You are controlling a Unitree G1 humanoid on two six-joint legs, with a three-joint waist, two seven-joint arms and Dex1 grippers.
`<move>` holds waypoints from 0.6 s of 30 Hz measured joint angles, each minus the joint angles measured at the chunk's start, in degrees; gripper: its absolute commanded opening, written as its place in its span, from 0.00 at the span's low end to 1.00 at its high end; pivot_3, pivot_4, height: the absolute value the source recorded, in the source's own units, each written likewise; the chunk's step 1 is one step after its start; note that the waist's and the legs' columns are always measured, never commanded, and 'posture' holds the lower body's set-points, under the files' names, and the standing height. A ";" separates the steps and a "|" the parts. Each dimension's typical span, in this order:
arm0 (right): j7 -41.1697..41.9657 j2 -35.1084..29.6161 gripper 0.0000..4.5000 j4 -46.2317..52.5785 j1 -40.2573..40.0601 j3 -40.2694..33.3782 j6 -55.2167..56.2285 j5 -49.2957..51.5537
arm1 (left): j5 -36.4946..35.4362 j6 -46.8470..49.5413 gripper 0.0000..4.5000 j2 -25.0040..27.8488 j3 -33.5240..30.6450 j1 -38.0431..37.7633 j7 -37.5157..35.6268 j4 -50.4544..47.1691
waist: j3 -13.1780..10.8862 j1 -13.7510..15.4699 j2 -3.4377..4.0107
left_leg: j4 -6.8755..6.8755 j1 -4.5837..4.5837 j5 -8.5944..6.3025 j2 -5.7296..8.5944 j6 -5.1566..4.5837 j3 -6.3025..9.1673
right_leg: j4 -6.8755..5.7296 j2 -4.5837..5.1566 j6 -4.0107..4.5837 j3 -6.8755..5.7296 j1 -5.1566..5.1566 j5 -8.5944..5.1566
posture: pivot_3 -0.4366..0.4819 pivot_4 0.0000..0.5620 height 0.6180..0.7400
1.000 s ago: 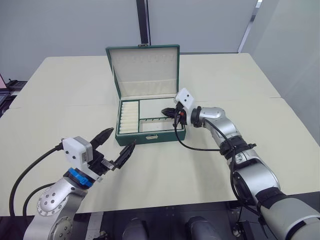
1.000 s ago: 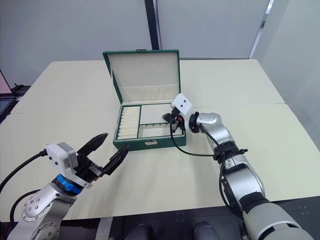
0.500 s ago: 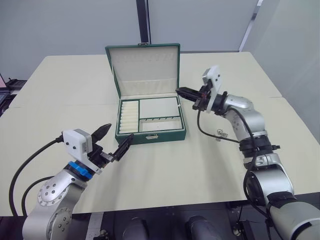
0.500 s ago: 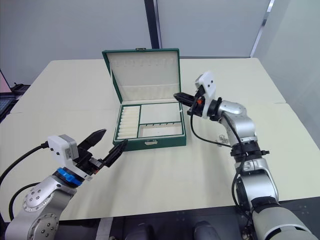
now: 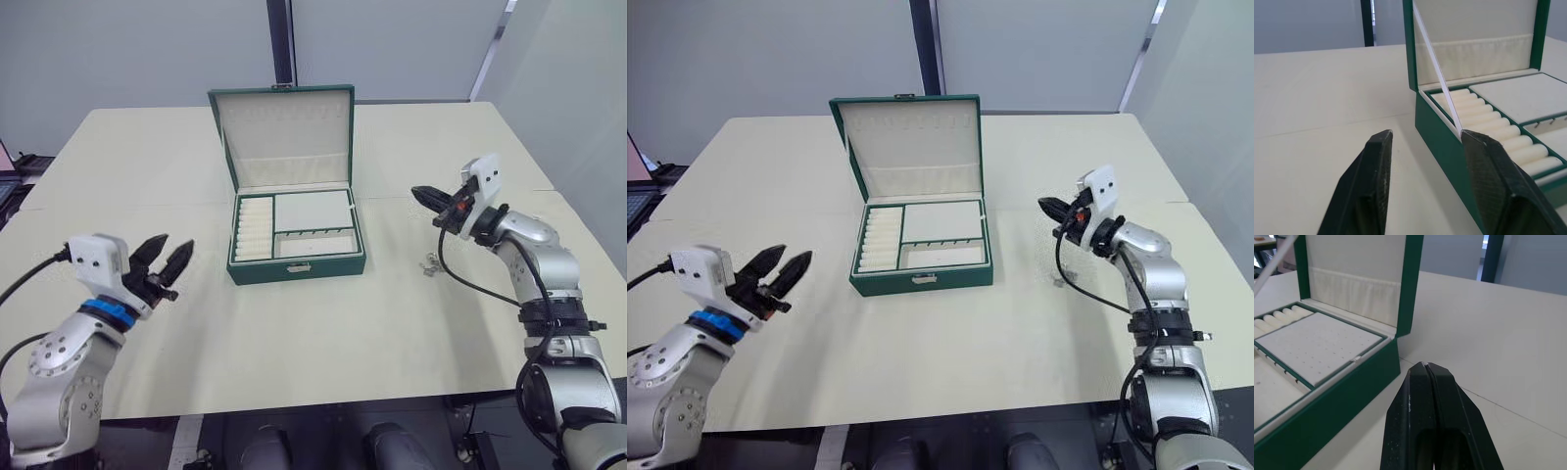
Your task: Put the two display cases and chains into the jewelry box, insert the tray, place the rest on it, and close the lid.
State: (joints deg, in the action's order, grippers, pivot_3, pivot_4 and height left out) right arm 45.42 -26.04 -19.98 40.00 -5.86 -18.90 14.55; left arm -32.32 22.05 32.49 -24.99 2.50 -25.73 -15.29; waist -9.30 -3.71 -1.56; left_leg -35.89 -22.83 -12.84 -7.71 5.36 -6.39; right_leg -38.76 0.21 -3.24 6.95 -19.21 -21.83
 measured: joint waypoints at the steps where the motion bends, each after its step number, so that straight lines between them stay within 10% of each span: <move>1: -0.53 0.08 0.00 -0.34 -0.62 0.96 0.95 -0.85 | 1.13 0.05 0.22 0.13 0.73 1.48 0.14 1.60 | 0.00 0.09 0.00 | 0.01 0.01 0.00 -0.01 0.00 0.01 | 0.00 -0.01 0.00 0.00 0.00 0.00 | 0.48 0.27 1.00; 4: -1.90 1.55 0.00 -2.34 -2.13 3.74 2.78 -3.46 | 5.06 0.03 0.00 0.24 5.75 6.64 -0.15 9.11 | 0.00 0.14 0.00 | 0.00 0.00 0.01 -0.01 0.01 -0.02 | -0.02 -0.02 0.00 0.01 -0.04 0.00 | 0.48 0.27 1.00; 18: -2.76 7.92 0.00 -0.37 -3.05 10.77 1.82 -6.63 | 10.87 -2.74 0.00 -2.65 12.43 15.25 -5.30 27.38 | 0.00 0.26 0.01 | -0.08 -0.02 0.01 -0.04 0.01 -0.08 | -0.09 -0.02 0.00 -0.02 -0.14 0.00 | 0.48 0.27 1.00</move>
State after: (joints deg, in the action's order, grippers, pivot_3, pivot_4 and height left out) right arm 42.66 -18.11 -20.34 36.94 4.90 -17.07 7.92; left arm -21.46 19.30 29.84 -12.56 17.75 -31.02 12.09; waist -9.30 -3.44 -1.55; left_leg -35.98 -22.85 -12.83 -7.75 5.37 -6.47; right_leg -38.85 0.19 -3.24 6.93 -19.35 -21.83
